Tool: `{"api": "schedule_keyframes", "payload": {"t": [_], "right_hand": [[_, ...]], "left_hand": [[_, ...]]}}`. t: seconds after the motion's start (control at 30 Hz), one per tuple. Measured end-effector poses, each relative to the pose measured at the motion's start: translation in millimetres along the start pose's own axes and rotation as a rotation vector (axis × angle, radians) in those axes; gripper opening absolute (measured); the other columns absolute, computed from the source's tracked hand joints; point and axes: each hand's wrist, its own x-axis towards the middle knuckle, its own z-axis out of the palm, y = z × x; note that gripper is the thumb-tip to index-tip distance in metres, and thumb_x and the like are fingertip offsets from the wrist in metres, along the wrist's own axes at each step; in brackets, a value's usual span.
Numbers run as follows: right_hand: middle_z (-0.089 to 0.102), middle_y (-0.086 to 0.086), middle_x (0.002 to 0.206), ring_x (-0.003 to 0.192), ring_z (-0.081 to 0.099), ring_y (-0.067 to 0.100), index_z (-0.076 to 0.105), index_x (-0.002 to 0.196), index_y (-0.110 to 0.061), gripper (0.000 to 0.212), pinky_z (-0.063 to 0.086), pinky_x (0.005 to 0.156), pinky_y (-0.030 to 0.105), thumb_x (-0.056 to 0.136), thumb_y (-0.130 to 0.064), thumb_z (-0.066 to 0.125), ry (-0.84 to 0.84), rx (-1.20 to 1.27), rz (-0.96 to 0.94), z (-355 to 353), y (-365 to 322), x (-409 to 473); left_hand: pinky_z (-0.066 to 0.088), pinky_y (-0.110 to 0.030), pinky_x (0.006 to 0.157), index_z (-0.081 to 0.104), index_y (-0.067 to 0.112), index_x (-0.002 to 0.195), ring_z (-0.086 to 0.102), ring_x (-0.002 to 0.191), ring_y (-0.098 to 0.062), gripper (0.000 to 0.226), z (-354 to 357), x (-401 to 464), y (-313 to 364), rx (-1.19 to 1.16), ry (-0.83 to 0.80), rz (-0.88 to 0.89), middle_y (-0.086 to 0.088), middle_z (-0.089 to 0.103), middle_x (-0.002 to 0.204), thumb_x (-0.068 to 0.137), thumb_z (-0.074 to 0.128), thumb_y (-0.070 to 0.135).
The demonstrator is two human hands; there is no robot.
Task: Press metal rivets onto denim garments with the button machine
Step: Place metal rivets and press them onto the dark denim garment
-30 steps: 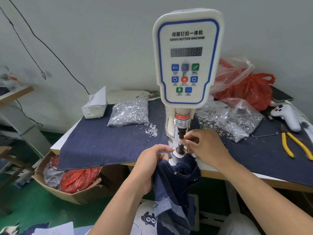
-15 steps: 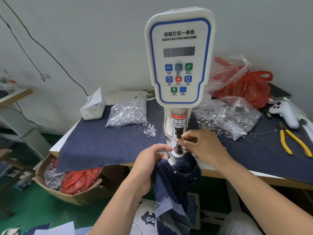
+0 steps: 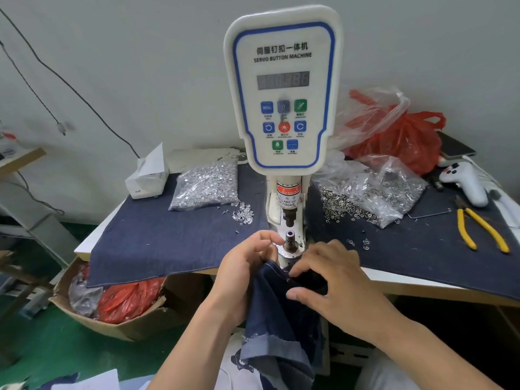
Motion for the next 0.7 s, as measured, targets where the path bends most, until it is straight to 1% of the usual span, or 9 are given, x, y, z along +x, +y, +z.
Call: {"api": "schedule_keyframes", "payload": {"t": [0.1,0.2,0.3,0.37,0.43,0.5,0.57,0.63,0.7], "right_hand": [[0.045,-0.023,0.110,0.109,0.034,0.007,0.068,0.099,-0.038,0.026,0.028,0.089,0.037,0.082,-0.058,0.073,0.103,-0.089,-0.014,6,-4,-6],[0.047,-0.025,0.106,0.109,0.040,0.006,0.064,0.090,-0.039,0.019,0.032,0.094,0.034,0.083,-0.054,0.074,0.111,0.089,0.036,1,-3,-5],[0.051,-0.019,0.107,0.110,0.053,0.005,0.063,0.096,-0.042,0.024,0.039,0.102,0.028,0.079,-0.059,0.064,0.032,0.387,0.122,-17,4,0],[0.058,-0.007,0.102,0.102,0.060,0.012,0.065,0.096,-0.034,0.021,0.045,0.097,0.031,0.083,-0.050,0.065,-0.055,0.485,0.087,-21,7,3],[0.062,0.004,0.092,0.087,0.060,0.016,0.065,0.089,-0.019,0.028,0.045,0.086,0.036,0.082,-0.046,0.065,-0.094,0.621,0.102,-19,9,6],[0.056,0.008,0.078,0.074,0.048,0.019,0.062,0.076,-0.017,0.029,0.037,0.073,0.039,0.073,-0.046,0.065,-0.070,0.768,0.193,-20,11,9],[0.054,0.004,0.077,0.073,0.044,0.014,0.059,0.066,-0.026,0.021,0.032,0.069,0.034,0.072,-0.045,0.066,-0.091,0.783,0.202,-24,15,10],[0.060,-0.002,0.084,0.080,0.050,0.012,0.055,0.065,-0.033,0.021,0.037,0.076,0.025,0.079,-0.042,0.069,-0.158,0.642,0.124,-27,21,9],[0.063,-0.005,0.092,0.093,0.054,0.013,0.052,0.068,-0.035,0.030,0.039,0.085,0.020,0.088,-0.028,0.073,-0.196,0.561,0.073,-27,27,8]], "left_hand": [[0.047,-0.033,0.067,0.066,0.013,0.097,0.050,0.072,-0.023,0.023,3,-1,-6,0.014,-0.080,0.050,-0.009,0.047,0.080,0.075,0.065,0.016],[0.043,-0.030,0.069,0.068,0.016,0.093,0.051,0.074,-0.019,0.020,2,-1,-5,0.155,-0.093,0.128,-0.008,0.051,0.078,0.076,0.058,0.012],[0.042,-0.018,0.071,0.067,0.024,0.091,0.054,0.076,-0.007,0.022,-8,-5,5,0.649,-0.054,0.221,0.005,0.061,0.080,0.081,0.050,0.012],[0.039,-0.014,0.081,0.064,0.030,0.096,0.052,0.085,-0.001,0.025,-12,-6,6,1.037,-0.111,0.244,0.013,0.066,0.087,0.085,0.047,0.015],[0.032,-0.019,0.097,0.060,0.037,0.104,0.045,0.098,-0.004,0.029,-12,-7,1,1.294,-0.134,0.274,0.017,0.064,0.099,0.088,0.044,0.020],[0.028,-0.028,0.105,0.055,0.040,0.107,0.043,0.110,-0.005,0.024,-11,-11,-5,1.331,-0.164,0.358,0.020,0.058,0.111,0.089,0.049,0.025],[0.023,-0.030,0.111,0.057,0.037,0.102,0.039,0.129,-0.010,0.014,-15,-13,-11,1.318,-0.153,0.480,0.025,0.049,0.128,0.090,0.059,0.032],[0.020,-0.030,0.115,0.059,0.041,0.095,0.028,0.142,-0.013,0.011,-24,-13,-9,1.298,-0.081,0.477,0.027,0.041,0.139,0.089,0.067,0.042],[0.028,-0.032,0.115,0.054,0.048,0.096,0.034,0.137,-0.012,0.014,-31,-12,-6,1.334,-0.130,0.423,0.024,0.043,0.134,0.089,0.066,0.047]]}}
